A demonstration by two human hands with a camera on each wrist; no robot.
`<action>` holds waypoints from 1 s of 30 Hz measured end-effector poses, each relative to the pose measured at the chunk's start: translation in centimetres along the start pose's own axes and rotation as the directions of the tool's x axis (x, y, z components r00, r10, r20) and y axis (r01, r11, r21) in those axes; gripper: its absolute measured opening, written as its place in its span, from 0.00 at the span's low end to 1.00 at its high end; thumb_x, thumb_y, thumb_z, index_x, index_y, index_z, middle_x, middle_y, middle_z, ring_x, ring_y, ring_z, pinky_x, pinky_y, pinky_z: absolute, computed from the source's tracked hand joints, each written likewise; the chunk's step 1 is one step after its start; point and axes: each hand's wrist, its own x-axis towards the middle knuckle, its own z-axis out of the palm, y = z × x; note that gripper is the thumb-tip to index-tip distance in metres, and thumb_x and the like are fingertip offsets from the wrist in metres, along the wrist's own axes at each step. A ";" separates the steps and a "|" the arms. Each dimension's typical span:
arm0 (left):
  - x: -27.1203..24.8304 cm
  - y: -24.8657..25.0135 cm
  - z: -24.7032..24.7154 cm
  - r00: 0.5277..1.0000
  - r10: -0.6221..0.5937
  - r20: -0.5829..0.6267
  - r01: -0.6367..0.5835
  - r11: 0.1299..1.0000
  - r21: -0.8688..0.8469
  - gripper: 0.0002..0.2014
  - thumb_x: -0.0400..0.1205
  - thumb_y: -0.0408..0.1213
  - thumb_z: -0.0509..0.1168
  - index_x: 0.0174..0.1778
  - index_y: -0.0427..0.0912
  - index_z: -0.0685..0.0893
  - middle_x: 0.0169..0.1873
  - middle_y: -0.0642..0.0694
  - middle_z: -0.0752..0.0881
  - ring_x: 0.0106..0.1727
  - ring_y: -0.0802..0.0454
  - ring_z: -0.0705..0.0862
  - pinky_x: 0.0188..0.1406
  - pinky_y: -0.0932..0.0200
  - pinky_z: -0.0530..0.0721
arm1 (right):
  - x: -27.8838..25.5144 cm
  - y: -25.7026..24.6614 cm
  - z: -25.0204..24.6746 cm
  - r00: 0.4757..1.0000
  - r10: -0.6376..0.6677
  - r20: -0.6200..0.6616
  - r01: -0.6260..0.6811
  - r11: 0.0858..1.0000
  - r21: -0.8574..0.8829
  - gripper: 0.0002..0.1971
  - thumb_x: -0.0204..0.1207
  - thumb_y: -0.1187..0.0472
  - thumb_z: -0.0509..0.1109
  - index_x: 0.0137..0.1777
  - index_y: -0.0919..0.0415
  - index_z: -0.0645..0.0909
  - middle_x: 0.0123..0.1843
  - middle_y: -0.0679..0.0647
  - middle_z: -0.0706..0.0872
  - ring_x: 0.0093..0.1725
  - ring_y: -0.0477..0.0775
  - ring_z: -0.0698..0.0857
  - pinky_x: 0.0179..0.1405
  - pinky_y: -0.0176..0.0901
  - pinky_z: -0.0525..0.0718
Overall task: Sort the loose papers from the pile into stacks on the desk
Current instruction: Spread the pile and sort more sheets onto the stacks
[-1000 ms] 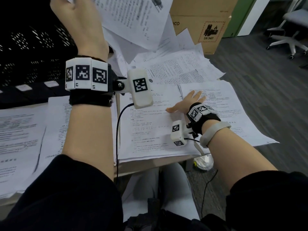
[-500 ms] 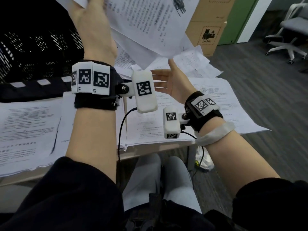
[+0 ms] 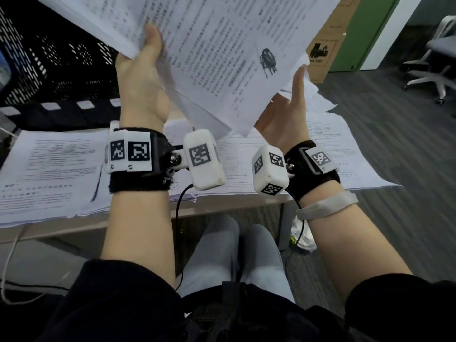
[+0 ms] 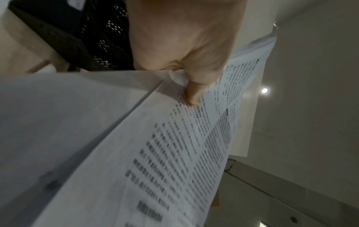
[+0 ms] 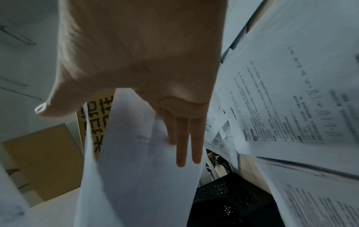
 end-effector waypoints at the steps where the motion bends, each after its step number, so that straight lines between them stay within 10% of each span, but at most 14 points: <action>1: 0.1 0.1 -0.4 0.998 -0.031 0.052 0.031 0.999 -0.006 0.04 0.82 0.28 0.64 0.51 0.34 0.80 0.45 0.40 0.88 0.47 0.46 0.90 0.52 0.45 0.89 | -0.1 0.0 0.0 1.000 -0.015 0.003 0.015 1.000 0.020 0.34 0.78 0.32 0.52 0.64 0.63 0.77 0.49 0.56 0.87 0.43 0.55 0.88 0.42 0.47 0.86; 5: -0.1 0.2 -2.0 0.997 -0.074 0.038 0.071 0.994 0.079 0.09 0.82 0.28 0.64 0.58 0.31 0.79 0.51 0.38 0.88 0.53 0.45 0.89 0.54 0.45 0.88 | -0.8 0.6 0.2 0.998 -0.049 0.034 0.048 0.998 0.027 0.23 0.82 0.47 0.60 0.70 0.62 0.75 0.70 0.64 0.78 0.63 0.61 0.80 0.60 0.54 0.82; 12: -0.6 -0.3 -4.6 0.997 -0.079 -0.019 0.080 0.946 0.314 0.14 0.82 0.29 0.65 0.63 0.33 0.79 0.58 0.41 0.86 0.61 0.45 0.86 0.62 0.48 0.85 | -1.4 1.5 -0.1 0.985 -0.104 -0.134 0.109 0.994 0.028 0.09 0.84 0.66 0.59 0.54 0.64 0.81 0.40 0.53 0.91 0.41 0.51 0.90 0.39 0.43 0.89; 22: -1.6 -1.7 -7.8 0.992 -0.064 -0.107 0.105 0.893 0.437 0.18 0.82 0.34 0.66 0.68 0.39 0.75 0.63 0.46 0.83 0.65 0.52 0.82 0.70 0.52 0.79 | -4.7 3.8 0.5 0.989 -0.113 -0.097 0.112 0.994 -0.019 0.24 0.85 0.53 0.58 0.77 0.64 0.69 0.64 0.60 0.84 0.59 0.59 0.86 0.55 0.57 0.87; 30: -3.3 -2.7 -8.9 0.991 -0.107 -0.077 0.130 0.886 0.446 0.12 0.82 0.33 0.65 0.61 0.43 0.79 0.59 0.48 0.85 0.63 0.52 0.83 0.69 0.49 0.80 | -7.8 4.5 0.3 0.986 -0.039 0.163 0.038 0.999 0.006 0.44 0.58 0.37 0.76 0.72 0.58 0.72 0.74 0.63 0.77 0.73 0.64 0.77 0.67 0.69 0.77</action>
